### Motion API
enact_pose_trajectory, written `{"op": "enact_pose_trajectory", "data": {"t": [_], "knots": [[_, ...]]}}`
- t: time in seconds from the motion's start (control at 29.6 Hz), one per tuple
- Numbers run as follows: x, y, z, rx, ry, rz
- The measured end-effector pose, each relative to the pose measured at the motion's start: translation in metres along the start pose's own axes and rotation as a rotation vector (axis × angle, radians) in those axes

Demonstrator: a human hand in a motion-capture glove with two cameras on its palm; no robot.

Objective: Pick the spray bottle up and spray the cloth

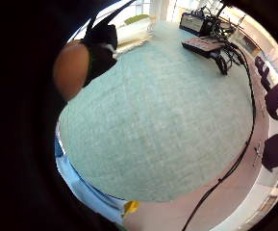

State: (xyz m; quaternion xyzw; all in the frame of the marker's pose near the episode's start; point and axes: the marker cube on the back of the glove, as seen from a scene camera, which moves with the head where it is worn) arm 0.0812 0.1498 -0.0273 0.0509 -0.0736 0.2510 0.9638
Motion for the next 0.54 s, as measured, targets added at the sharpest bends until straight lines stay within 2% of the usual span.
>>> {"op": "enact_pose_trajectory", "data": {"t": [0.54], "knots": [[0.001, 0.005, 0.012, -0.010, 0.013, -0.007]]}}
